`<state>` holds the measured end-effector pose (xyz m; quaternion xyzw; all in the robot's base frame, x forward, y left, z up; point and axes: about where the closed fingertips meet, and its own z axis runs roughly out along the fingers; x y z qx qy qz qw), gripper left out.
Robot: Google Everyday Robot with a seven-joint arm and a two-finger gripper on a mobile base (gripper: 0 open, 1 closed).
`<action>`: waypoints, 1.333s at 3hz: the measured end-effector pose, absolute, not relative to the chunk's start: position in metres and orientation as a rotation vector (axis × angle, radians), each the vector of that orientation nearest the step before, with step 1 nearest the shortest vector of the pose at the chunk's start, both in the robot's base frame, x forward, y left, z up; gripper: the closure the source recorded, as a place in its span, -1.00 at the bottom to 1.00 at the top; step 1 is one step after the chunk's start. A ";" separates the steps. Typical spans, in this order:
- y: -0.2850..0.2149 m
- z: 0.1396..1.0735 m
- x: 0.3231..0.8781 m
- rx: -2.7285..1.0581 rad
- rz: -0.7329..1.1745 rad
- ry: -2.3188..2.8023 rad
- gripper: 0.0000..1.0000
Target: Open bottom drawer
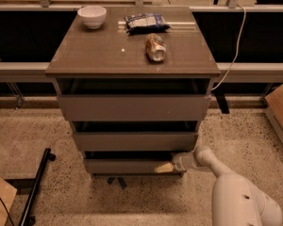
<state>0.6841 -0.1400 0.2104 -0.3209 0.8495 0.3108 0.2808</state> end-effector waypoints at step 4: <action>-0.147 0.197 0.647 -0.916 0.943 2.342 1.00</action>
Offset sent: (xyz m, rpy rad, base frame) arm -0.0534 -0.0135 -0.0202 -0.0498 0.1766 0.1133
